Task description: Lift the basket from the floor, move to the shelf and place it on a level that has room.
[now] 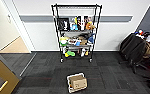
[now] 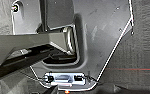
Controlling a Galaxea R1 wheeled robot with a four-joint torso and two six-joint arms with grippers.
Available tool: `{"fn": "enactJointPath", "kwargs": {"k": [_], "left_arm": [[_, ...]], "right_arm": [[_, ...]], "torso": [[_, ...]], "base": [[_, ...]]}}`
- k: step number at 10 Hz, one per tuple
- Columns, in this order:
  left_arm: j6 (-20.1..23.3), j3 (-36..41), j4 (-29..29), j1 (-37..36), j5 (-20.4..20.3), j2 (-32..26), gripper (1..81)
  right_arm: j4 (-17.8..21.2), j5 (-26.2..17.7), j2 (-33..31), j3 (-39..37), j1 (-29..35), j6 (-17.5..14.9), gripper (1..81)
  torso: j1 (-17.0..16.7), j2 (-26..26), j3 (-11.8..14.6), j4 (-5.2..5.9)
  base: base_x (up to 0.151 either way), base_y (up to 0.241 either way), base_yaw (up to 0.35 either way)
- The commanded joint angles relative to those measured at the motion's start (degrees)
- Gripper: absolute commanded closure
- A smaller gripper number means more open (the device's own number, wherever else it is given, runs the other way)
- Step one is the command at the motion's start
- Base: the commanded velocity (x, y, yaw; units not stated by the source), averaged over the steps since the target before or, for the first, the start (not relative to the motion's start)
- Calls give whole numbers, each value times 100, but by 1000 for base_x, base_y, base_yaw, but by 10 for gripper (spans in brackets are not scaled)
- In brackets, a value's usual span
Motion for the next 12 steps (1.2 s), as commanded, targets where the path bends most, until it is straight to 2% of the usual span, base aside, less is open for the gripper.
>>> {"fn": "enactJointPath", "kwargs": {"k": [1,3,9,12], "left_arm": [[31,21,-28,-102,387,-59,10],[49,21,-19,-322,387,-59,10],[31,-5,-81,-850,396,-130,10],[-12,-5,-90,-973,396,-165,10]], "right_arm": [[1,-386,-97,33,226,-11,10],[1,-113,-149,33,533,-11,10],[45,-95,-185,7,1342,15,10],[36,-95,-185,-28,1544,50,10]], "torso": [[0,0,0,0],[0,2,0,0],[7,4,-5,0],[9,9,-9,0]], "base": [[115,0,0],[115,0,0],[120,0,0],[143,0,0]]}}
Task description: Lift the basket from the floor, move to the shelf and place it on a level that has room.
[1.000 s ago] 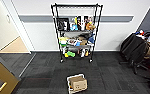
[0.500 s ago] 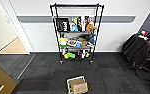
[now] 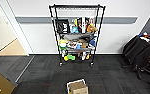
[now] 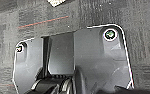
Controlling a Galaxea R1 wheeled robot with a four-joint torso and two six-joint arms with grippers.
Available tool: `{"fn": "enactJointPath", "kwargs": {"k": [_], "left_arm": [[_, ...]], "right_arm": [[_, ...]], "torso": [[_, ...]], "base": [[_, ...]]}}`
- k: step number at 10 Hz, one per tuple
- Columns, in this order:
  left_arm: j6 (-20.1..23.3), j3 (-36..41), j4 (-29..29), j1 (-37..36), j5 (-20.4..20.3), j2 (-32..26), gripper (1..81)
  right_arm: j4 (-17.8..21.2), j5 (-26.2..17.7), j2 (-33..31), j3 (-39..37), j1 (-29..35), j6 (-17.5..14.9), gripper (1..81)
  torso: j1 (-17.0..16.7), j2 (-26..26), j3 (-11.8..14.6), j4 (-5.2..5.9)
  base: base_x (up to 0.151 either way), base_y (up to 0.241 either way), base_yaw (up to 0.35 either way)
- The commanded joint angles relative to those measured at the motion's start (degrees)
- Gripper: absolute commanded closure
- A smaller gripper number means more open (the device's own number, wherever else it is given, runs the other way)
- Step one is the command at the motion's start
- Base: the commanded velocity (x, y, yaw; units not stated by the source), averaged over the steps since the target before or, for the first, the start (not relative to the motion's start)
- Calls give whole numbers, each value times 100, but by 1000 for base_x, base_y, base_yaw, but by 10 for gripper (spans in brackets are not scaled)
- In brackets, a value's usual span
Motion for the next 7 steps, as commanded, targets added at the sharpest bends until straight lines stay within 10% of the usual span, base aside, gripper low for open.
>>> {"fn": "enactJointPath", "kwargs": {"k": [1,7], "left_arm": [[-21,-5,-52,-344,344,-70,10],[-30,12,-52,-397,344,-52,10]], "right_arm": [[52,-299,-103,-30,447,53,10],[26,-299,-59,-21,465,53,10]], "torso": [[0,0,0,0],[5,7,-2,0]], "base": [[145,0,0],[156,0,0]]}}
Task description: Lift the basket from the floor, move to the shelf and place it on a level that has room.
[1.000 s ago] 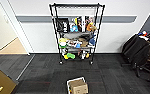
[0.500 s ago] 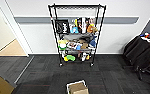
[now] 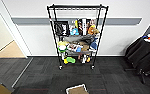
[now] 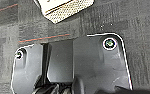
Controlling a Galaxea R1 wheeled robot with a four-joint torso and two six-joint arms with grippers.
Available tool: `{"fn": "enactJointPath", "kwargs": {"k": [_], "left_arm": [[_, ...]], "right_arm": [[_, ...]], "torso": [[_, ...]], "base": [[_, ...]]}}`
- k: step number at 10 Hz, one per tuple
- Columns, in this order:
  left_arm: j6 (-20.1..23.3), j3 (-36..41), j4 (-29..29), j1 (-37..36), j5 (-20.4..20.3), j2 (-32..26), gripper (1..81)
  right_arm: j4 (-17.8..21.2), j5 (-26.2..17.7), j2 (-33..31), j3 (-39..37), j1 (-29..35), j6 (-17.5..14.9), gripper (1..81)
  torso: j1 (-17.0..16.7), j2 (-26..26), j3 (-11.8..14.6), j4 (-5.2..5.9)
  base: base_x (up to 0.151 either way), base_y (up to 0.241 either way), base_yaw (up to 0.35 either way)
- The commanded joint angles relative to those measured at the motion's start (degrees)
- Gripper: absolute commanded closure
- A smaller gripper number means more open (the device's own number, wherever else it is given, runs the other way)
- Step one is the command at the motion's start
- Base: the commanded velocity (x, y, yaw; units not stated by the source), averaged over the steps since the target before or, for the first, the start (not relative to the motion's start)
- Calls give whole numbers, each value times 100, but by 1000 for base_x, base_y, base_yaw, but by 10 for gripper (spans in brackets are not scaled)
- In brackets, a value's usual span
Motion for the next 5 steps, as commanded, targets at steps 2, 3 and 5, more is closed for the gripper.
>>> {"fn": "enactJointPath", "kwargs": {"k": [2,3,5], "left_arm": [[-8,21,-35,-189,334,-25,10],[-8,21,-44,-189,334,-25,10],[-8,21,-35,-180,334,-16,10]], "right_arm": [[26,-293,-64,29,262,18,10],[26,-293,-64,20,262,18,10],[35,-293,-64,20,279,18,10]], "torso": [[0,0,0,0],[0,0,0,0],[2,0,-2,0]], "base": [[160,0,0],[159,0,0],[157,0,0]]}}
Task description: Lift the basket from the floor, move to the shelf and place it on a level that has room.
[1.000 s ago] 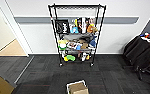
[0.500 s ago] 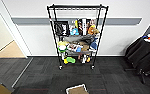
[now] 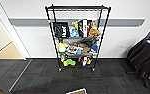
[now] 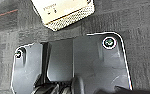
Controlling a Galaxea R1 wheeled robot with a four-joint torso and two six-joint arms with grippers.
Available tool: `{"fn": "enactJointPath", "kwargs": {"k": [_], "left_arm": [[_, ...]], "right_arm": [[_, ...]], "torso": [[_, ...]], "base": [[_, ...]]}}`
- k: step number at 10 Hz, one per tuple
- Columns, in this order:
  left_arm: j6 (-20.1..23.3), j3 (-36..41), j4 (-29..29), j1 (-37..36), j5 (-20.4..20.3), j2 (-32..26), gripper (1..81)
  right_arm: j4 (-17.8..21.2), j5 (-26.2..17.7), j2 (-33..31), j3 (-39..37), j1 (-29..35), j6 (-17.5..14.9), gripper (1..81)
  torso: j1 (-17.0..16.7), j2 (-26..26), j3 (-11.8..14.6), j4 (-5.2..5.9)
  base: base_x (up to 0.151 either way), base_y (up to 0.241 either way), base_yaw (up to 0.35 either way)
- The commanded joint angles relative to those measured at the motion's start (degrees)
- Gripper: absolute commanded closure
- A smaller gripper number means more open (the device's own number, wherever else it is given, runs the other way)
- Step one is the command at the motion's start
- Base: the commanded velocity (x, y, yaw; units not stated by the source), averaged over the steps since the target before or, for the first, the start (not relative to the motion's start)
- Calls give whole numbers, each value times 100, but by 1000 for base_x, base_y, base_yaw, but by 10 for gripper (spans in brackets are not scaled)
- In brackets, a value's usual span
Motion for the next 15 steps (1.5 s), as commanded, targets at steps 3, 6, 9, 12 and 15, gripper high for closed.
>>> {"fn": "enactJointPath", "kwargs": {"k": [3,6,9,12,15], "left_arm": [[-8,19,-32,-174,374,-28,10],[-8,27,-41,-103,418,-55,10],[-16,97,-50,-86,384,-160,10],[-87,378,-496,-314,400,-441,10],[-96,414,-982,-639,436,-538,10]], "right_arm": [[87,-337,-181,41,339,18,10],[87,-382,-620,593,436,27,10],[79,-582,-911,965,576,27,10],[79,-768,-990,894,629,27,10],[96,-804,-1052,868,638,27,10]], "torso": [[4,0,-2,0],[4,4,-4,0],[373,-571,-4,0],[561,-873,-4,0],[938,-1471,-4,0]], "base": [[45,0,0],[0,0,0],[0,0,0],[0,0,0],[0,0,0]]}}
